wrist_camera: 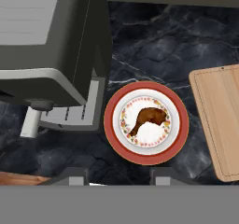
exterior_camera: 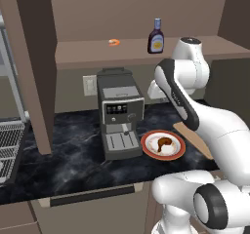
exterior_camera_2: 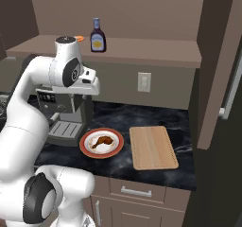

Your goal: Pick the chicken drumstick from the plate and place it on the cutting board. Then pick the condiment bottle from the cabinet and place it next to the cutting board.

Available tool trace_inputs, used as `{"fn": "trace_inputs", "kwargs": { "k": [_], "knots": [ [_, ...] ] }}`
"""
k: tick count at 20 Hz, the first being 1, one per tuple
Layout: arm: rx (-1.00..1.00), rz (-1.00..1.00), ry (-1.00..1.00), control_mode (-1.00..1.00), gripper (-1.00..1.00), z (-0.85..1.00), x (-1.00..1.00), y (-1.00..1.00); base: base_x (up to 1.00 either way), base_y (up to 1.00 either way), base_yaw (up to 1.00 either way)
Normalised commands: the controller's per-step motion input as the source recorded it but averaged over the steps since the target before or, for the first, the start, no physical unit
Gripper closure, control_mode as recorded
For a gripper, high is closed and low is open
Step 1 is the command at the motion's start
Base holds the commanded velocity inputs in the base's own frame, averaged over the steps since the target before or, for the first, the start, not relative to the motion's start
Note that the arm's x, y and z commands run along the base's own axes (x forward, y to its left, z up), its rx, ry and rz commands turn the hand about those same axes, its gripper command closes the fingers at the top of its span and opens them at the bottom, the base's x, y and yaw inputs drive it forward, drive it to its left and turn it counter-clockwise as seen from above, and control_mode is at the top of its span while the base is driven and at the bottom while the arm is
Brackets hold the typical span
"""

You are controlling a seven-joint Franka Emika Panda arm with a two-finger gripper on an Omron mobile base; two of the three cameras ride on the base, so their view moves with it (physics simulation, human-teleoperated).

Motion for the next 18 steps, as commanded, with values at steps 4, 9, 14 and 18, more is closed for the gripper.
{"fn": "trace_inputs", "kwargs": {
  "k": [4,9,14,18],
  "knots": [
    [0.0,0.0,0.0,-1.0,-1.0,-0.07,-0.01,0.0,0.0,0.0,0.0],
    [0.0,0.0,0.0,-1.0,-1.0,-0.22,-0.08,0.0,0.0,0.0,0.0],
    [0.0,0.0,0.0,-1.0,-1.0,-0.33,-0.1,0.0,0.0,0.0,0.0],
    [0.0,0.0,0.04,-1.0,-1.0,-0.27,-0.09,0.0,0.0,0.0,0.0]
  ]
}}
